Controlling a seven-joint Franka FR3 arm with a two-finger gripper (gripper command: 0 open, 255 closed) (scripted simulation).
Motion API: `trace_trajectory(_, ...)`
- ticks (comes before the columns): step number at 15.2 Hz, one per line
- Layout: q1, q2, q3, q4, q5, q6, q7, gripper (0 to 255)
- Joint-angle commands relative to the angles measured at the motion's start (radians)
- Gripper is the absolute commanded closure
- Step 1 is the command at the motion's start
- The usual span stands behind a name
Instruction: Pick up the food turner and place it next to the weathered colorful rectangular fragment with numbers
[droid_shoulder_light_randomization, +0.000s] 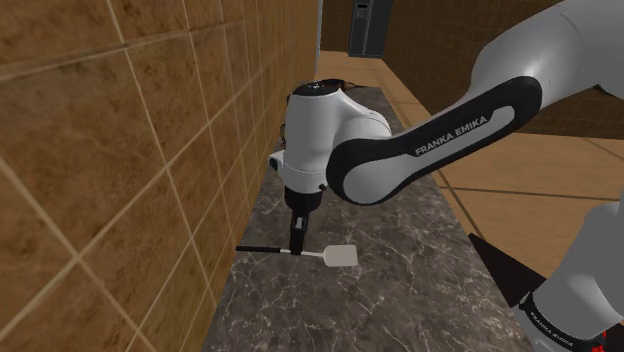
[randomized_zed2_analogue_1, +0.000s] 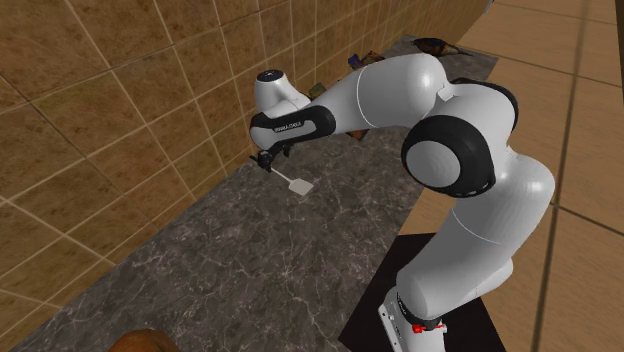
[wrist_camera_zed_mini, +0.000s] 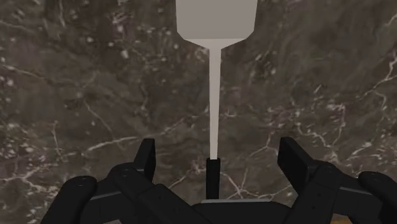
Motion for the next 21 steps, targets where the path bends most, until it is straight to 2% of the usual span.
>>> trace_trajectory(1, 0.007, 0.027, 0.0, 0.001, -0.017, 0.025, 0.006, 0)
trace_trajectory(7, 0.016, 0.075, -0.009, -0.018, -0.046, 0.088, 0.025, 0)
trace_trajectory(14, 0.016, 0.075, -0.009, -0.018, -0.046, 0.087, 0.025, 0)
trace_trajectory(15, 0.016, 0.075, -0.009, -0.018, -0.046, 0.087, 0.025, 255)
trace_trajectory(21, 0.016, 0.075, -0.009, -0.018, -0.046, 0.087, 0.025, 255)
